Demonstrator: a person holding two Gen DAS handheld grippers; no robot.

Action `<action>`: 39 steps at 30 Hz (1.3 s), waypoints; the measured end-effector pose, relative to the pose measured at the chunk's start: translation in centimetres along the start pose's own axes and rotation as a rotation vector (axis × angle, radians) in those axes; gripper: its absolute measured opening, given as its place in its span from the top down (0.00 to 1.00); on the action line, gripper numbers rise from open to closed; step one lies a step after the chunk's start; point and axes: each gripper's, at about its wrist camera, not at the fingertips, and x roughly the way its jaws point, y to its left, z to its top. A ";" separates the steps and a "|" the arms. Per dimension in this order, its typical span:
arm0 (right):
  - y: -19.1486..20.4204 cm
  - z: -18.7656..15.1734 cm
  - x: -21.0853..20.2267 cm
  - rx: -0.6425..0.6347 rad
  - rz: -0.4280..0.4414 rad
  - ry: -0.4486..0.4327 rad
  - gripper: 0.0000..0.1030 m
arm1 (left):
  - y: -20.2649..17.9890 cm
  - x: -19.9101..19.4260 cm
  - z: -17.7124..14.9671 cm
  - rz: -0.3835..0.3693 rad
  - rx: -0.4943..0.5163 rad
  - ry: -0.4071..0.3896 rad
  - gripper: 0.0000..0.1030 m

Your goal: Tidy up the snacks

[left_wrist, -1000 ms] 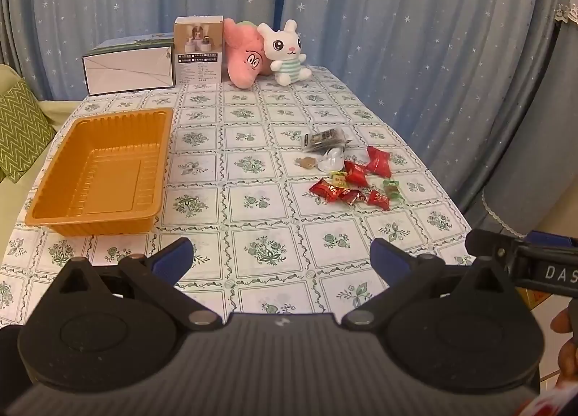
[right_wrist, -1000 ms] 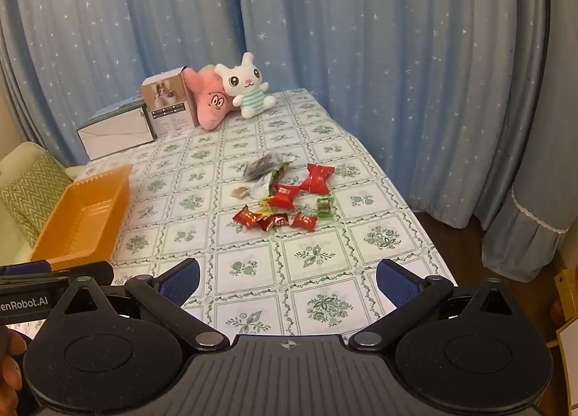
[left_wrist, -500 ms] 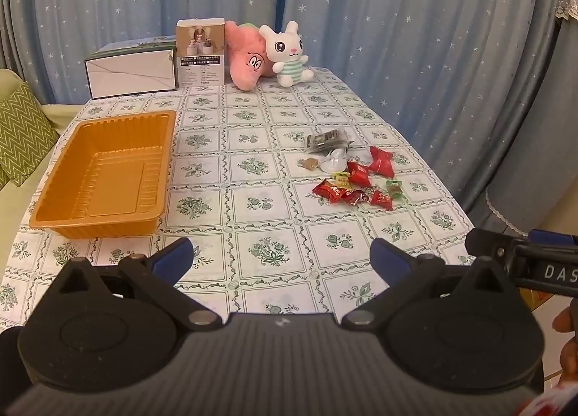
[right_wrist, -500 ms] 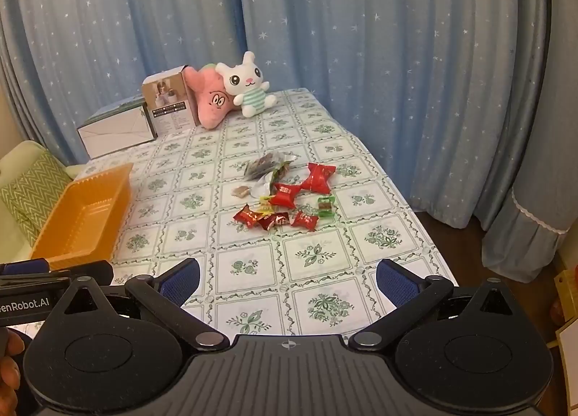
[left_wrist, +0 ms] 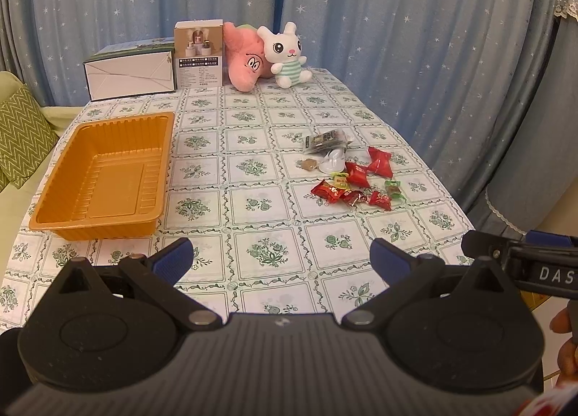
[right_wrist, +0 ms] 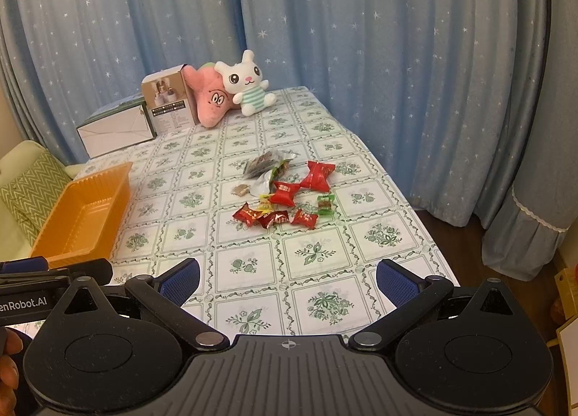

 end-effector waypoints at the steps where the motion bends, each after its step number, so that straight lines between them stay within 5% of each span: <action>1: 0.0 0.0 0.0 0.000 0.000 0.000 0.00 | 0.0 0.0 0.0 0.000 0.000 0.000 0.00; 39: -0.1 0.3 0.0 -0.001 0.000 0.002 0.00 | -0.5 0.1 0.1 0.002 0.009 -0.003 0.00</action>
